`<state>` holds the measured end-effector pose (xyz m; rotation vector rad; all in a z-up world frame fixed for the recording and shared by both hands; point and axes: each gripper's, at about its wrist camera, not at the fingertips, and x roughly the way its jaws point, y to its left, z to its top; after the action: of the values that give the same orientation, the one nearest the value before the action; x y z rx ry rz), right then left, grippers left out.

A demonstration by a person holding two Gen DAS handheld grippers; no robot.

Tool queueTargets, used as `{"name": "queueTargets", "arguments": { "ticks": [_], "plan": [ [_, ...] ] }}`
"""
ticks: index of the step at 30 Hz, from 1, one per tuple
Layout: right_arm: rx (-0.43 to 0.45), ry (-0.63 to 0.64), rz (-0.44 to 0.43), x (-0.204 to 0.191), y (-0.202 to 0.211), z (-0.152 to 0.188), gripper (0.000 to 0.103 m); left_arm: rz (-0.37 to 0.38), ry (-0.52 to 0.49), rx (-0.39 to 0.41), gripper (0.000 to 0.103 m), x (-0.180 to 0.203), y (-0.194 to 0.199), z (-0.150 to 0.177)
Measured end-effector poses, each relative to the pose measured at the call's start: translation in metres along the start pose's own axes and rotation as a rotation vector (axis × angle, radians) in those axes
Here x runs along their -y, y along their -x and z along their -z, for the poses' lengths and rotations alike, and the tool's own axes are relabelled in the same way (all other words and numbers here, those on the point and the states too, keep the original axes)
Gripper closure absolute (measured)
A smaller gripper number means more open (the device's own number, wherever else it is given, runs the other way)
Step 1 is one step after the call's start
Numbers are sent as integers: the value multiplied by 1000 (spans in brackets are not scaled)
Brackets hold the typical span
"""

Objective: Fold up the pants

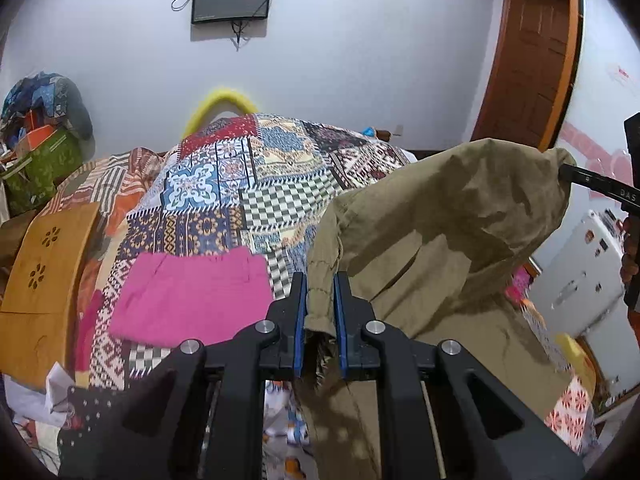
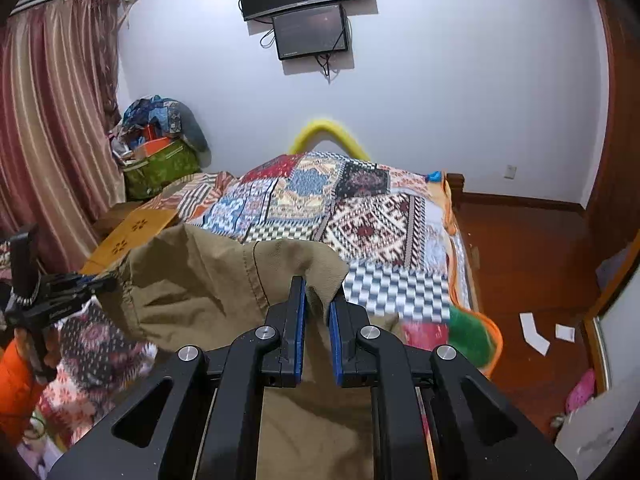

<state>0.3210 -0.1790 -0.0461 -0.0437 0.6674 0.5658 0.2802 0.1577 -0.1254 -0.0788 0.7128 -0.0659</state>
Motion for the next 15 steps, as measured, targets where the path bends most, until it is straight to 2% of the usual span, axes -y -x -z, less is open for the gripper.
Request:
{"name": "queueTargets", "arguments": {
  "ticks": [9,15],
  "plan": [
    [-72,-55,-7,-4,23,51,93,16,-43,-40,91,18,23,46],
    [-148,-93,0,-8,31,102,93,10,-86,-68,91,33,38,86]
  ]
}}
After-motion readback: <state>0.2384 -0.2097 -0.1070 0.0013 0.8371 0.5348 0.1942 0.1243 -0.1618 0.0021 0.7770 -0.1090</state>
